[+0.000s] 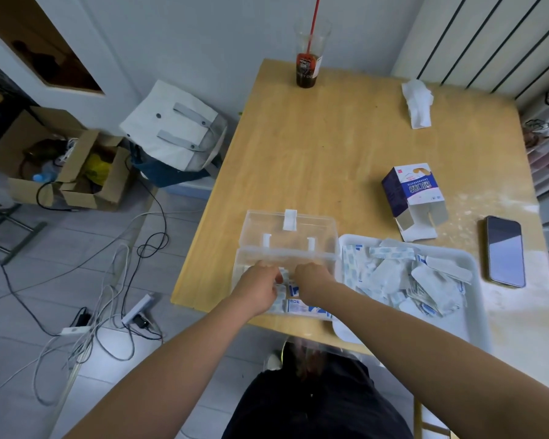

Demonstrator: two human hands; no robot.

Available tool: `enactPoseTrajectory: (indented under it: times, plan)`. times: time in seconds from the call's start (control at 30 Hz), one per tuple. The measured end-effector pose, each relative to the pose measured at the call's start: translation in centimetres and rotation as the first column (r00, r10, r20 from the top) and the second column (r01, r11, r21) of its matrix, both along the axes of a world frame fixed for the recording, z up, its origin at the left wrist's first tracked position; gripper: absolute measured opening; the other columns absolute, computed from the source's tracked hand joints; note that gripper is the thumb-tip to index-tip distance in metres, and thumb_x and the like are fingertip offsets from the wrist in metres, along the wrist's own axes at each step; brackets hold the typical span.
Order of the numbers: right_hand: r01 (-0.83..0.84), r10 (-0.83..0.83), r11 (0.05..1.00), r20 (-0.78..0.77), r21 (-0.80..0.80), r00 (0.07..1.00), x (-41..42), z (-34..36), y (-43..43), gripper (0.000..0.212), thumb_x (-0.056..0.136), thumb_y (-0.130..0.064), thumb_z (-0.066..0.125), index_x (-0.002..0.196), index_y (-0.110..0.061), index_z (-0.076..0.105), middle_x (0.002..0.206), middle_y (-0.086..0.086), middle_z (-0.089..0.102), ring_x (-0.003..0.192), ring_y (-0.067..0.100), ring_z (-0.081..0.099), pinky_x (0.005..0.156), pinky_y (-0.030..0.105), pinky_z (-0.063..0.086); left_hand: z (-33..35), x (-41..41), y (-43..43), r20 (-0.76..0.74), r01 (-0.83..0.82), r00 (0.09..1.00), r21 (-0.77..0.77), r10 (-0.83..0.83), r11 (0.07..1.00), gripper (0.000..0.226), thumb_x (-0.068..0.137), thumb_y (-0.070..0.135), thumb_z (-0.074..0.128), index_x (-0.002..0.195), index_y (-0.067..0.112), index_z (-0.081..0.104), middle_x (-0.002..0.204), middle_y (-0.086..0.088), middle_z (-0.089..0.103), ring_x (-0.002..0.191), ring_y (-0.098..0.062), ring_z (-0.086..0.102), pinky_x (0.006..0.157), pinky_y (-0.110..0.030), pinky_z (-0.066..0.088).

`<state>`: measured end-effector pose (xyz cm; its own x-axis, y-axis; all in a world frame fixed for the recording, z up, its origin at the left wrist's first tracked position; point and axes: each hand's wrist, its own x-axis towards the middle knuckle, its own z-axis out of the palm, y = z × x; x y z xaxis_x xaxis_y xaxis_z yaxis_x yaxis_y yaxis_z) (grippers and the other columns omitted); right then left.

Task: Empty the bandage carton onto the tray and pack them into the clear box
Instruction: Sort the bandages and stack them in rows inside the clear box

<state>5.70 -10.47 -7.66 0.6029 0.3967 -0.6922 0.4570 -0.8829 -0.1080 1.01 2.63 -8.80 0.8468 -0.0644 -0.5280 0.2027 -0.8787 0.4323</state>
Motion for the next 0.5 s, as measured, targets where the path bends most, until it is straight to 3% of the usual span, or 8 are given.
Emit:
enactPoseTrajectory:
  times: [0.13, 0.33, 0.5]
  plan:
    - [-0.033, 0.033, 0.999, 0.037, 0.005, 0.999, -0.4, -0.3, -0.3, 0.03, 0.087, 0.003, 0.049, 0.115, -0.002, 0.057, 0.118, 0.015, 0.057, 0.107, 0.028, 0.058, 0.084, 0.03, 0.046, -0.3, 0.0, 0.1, -0.003, 0.023, 1.0, 0.001, -0.023, 1.0, 0.029, 0.094, 0.011, 0.05, 0.121, 0.016, 0.059, 0.127, -0.008, 0.046, 0.11, -0.025, 0.055, 0.093, -0.029, 0.044]
    - [-0.005, 0.001, 0.999, 0.129, 0.035, 0.992, -1.0, -0.5, -1.0, 0.039, 0.089, 0.0, 0.05, 0.127, -0.004, 0.042, 0.122, 0.014, 0.054, 0.111, 0.028, 0.056, 0.084, 0.031, 0.045, -0.5, 0.0, 0.2, -0.013, 0.04, 0.999, 0.011, -0.04, 0.999, 0.028, 0.095, 0.015, 0.049, 0.122, 0.017, 0.058, 0.127, -0.008, 0.045, 0.112, -0.024, 0.055, 0.095, -0.03, 0.044]
    - [-0.073, 0.065, 0.997, 0.189, 0.036, 0.98, -1.4, -0.3, -1.2, 0.035, 0.089, 0.002, 0.05, 0.123, -0.006, 0.05, 0.118, 0.013, 0.055, 0.107, 0.027, 0.056, 0.087, 0.03, 0.048, -0.4, 0.0, 0.0, -0.031, 0.032, 0.999, 0.018, -0.031, 0.999, 0.029, 0.094, 0.015, 0.05, 0.122, 0.016, 0.057, 0.127, -0.009, 0.044, 0.11, -0.024, 0.055, 0.094, -0.029, 0.044]
